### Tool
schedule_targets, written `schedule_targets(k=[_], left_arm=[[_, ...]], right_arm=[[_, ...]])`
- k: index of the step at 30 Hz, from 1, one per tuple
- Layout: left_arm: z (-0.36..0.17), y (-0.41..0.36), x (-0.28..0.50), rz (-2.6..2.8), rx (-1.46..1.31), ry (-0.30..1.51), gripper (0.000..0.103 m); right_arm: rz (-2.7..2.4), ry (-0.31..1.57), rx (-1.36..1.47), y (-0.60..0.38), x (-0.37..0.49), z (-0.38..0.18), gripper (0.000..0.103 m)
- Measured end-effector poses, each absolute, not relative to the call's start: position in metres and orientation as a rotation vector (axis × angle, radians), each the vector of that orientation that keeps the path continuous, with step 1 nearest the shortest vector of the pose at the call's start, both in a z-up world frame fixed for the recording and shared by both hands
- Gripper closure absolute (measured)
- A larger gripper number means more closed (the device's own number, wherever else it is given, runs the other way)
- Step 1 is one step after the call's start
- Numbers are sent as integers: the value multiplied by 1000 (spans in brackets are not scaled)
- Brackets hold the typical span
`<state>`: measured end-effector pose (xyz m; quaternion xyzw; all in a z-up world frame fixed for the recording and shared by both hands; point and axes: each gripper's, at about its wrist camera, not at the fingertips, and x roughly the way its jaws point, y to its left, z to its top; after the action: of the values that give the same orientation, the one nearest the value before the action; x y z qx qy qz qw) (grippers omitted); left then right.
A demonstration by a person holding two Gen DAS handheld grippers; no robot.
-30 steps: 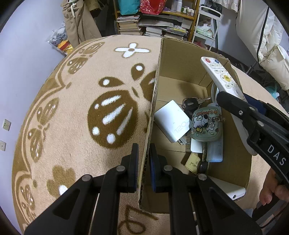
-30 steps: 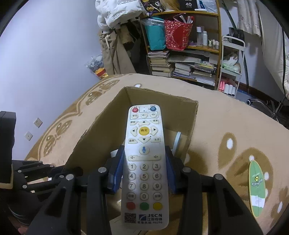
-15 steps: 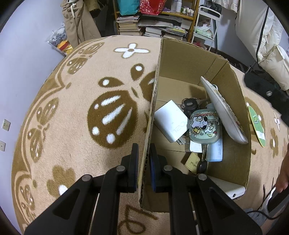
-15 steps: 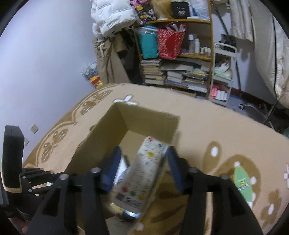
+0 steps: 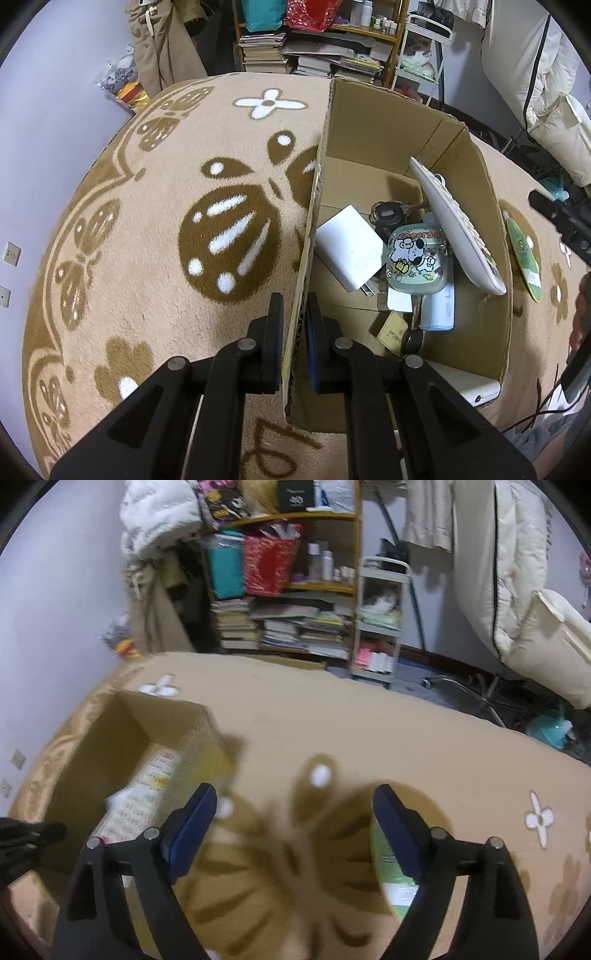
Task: Organize rigid objects
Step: 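Return the right tool and grasp the green surfboard-shaped toy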
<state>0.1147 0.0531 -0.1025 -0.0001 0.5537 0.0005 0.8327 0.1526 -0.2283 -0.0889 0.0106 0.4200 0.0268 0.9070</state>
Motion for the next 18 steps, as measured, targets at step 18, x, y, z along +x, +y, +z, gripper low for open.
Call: schedule_targets(k=[18], left_arm=[[-102, 52, 113, -1, 2, 1170, 92]], right_arm=[[-136, 1043, 116, -306, 167, -170, 12]])
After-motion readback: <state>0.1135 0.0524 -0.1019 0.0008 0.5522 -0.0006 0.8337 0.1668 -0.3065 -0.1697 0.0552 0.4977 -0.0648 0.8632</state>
